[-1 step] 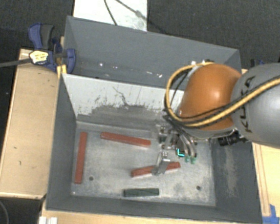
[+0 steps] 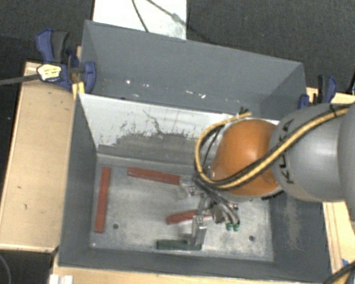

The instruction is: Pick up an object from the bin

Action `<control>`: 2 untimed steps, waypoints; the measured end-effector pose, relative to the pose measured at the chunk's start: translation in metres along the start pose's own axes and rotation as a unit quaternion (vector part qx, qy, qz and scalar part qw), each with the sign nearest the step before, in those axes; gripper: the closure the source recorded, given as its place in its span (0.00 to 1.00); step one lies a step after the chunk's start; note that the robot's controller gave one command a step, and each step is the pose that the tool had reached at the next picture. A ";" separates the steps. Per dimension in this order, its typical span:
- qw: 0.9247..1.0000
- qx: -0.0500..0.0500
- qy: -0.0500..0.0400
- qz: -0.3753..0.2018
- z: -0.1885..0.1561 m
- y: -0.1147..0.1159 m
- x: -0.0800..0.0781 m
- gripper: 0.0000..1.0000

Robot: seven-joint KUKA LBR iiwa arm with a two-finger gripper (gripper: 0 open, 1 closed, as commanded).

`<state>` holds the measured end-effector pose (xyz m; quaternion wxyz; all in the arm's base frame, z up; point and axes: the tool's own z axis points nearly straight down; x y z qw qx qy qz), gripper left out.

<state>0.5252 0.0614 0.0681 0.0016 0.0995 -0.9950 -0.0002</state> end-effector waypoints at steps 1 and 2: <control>1.000 0.000 -0.002 0.002 -0.002 0.000 -0.001 1.00; 1.000 0.000 -0.007 -0.012 -0.154 0.031 0.003 1.00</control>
Offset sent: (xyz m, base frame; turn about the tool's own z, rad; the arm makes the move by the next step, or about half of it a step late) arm 0.0000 0.0000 0.0000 0.0000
